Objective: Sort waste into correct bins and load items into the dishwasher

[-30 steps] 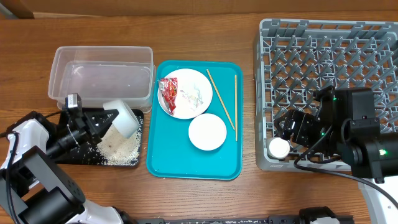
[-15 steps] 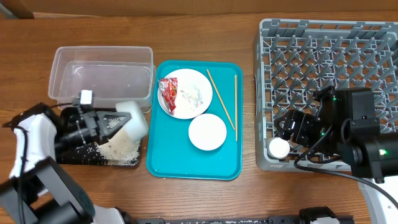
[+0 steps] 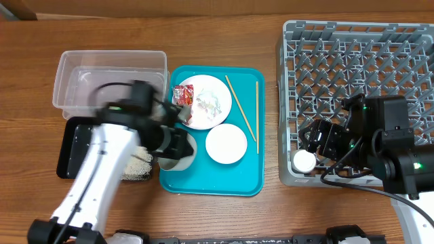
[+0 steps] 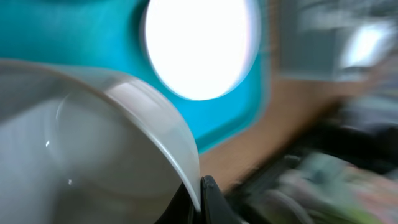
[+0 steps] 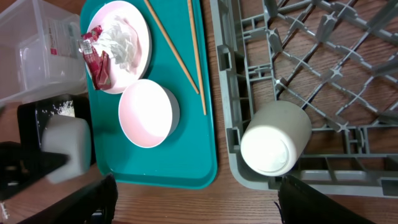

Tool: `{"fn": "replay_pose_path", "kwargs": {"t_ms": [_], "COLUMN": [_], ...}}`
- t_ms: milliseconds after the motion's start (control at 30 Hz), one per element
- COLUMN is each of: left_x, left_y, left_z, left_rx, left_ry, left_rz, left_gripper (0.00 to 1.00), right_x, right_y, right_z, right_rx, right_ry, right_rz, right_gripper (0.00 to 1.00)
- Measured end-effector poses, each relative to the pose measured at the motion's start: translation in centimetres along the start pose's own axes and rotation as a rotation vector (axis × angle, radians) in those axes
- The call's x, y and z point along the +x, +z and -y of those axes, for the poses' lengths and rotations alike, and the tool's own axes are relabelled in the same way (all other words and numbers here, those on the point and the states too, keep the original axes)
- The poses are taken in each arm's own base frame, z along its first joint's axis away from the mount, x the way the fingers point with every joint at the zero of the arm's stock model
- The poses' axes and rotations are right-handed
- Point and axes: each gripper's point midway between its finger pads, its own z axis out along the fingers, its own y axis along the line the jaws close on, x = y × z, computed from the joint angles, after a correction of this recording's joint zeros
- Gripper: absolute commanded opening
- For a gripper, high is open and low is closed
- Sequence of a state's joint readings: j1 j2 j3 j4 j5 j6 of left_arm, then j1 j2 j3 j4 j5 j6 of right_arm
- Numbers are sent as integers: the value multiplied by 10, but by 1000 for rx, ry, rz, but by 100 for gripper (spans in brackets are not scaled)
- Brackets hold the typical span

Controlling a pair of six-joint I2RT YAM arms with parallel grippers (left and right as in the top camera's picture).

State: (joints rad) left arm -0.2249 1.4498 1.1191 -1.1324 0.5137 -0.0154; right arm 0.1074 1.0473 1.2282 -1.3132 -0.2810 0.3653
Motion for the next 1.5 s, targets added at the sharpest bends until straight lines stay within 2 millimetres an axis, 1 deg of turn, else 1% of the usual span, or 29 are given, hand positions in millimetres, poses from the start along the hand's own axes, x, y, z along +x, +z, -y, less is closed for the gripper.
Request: {"fn": "replay_pose_path", "kwargs": {"t_ms": [67,133,200,233,400,500,700,800,867,933,967,1033,1133,1367,1500], "left_x": [2,5,9,10,8,6,6,13,16,11,3,-6,-11,-7,-5], "left_y": [14,25,33,39,55,58,58,56,51,43,36,28,24,22,22], "left_z": [5,9,9,6,-8,-14,-17,-19,-18,-13,-6,1,7,5,4], "left_rx": [-123,-239,-326,-400,-525,-555,-569,-583,-592,-589,-579,-568,-560,-568,-571], "left_ry": [13,11,-1,-10,-38,-53,-62,-68,-72,-73,-71,-68,-64,-68,-69], "left_rz": [-13,-17,-21,-21,-27,-23,-24,-54,-74,-67,-44,-19,-2,-20,-28], "left_gripper": [4,4,4,4,4,4,4,5,5,7,8,9,11,10,7], "right_x": [0,0,1,1,1,1,1,2,2,2,2,2,2,4,5], "right_y": [0,0,0,0,0,0,0,0,0,0,0,0,0,0,0], "right_z": [0,0,0,0,0,0,0,0,0,0,0,0,0,1,2], "right_rx": [0,0,-1,-1,-2,-2,-2,-1,-1,-1,-1,-1,0,4,5], "right_ry": [0,2,1,2,-17,-25,-25,-31,-35,-37,-39,-39,-42,-39,-41], "right_rz": [0,-2,-5,-6,-5,-6,-6,-7,-8,-9,-8,-9,-9,-18,-21], "right_gripper": [85,89,92,93,94,94,96,97,97,97,97,97,97,98,98]}}
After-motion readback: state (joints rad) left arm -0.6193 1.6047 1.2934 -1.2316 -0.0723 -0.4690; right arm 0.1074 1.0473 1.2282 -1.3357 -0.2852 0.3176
